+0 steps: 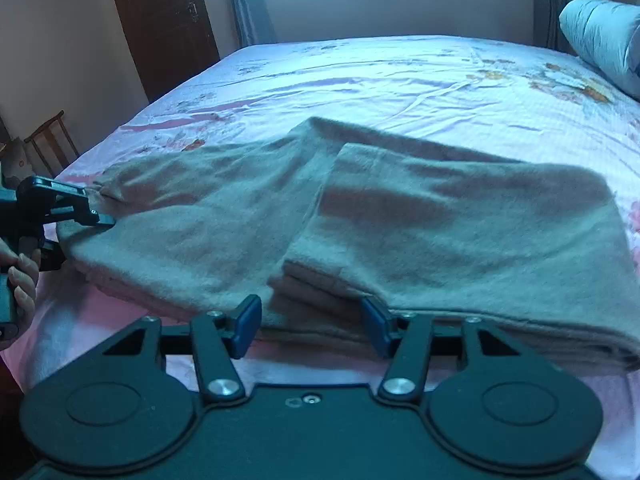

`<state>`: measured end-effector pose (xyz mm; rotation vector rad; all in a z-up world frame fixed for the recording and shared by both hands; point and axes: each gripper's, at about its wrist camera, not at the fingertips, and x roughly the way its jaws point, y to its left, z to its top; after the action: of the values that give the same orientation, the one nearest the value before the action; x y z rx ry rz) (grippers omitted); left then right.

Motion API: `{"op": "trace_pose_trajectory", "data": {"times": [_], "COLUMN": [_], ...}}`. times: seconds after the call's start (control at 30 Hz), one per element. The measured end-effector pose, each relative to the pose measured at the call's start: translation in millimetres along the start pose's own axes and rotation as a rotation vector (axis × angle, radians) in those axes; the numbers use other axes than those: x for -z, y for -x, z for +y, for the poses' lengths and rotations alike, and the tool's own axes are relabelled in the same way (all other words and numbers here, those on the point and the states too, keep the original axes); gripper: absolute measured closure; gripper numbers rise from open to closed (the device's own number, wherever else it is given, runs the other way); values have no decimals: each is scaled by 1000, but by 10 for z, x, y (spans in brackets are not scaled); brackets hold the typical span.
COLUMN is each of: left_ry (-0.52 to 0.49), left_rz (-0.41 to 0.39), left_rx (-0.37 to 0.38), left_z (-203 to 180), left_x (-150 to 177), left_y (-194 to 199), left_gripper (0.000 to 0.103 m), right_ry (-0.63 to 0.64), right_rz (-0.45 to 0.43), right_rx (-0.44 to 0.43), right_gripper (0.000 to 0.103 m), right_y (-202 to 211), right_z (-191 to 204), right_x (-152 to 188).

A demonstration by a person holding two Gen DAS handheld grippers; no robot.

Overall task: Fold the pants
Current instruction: 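Lift the cuffs with the left tool and fold them toward the waistband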

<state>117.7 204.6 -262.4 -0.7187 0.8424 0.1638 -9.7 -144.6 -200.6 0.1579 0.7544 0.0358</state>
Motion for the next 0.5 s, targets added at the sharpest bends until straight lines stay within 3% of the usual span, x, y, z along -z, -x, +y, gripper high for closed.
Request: {"op": "trace_pose_trajectory", "data": {"times": [0.13,0.2,0.37,0.5], "left_ry": [-9,-7,-58,-129], "left_rz": [-6,-16,-81,-128], "left_rx": [6,11,31,67], "left_z": [-23,-36,-160,-334], "left_x": [5,8,45,59], "left_y": [38,63,253,420], "left_gripper": [76,78,83,83], "right_ry": [-13,17,108,109], "right_rz": [-51,-20,12,21], "right_rx": [30,66,98,91], "right_gripper": [71,79,78,78], "right_y": [32,-103,-252,-267], "right_z": [-8,-7,43,29], "right_x": [-13,-35,25,16]}}
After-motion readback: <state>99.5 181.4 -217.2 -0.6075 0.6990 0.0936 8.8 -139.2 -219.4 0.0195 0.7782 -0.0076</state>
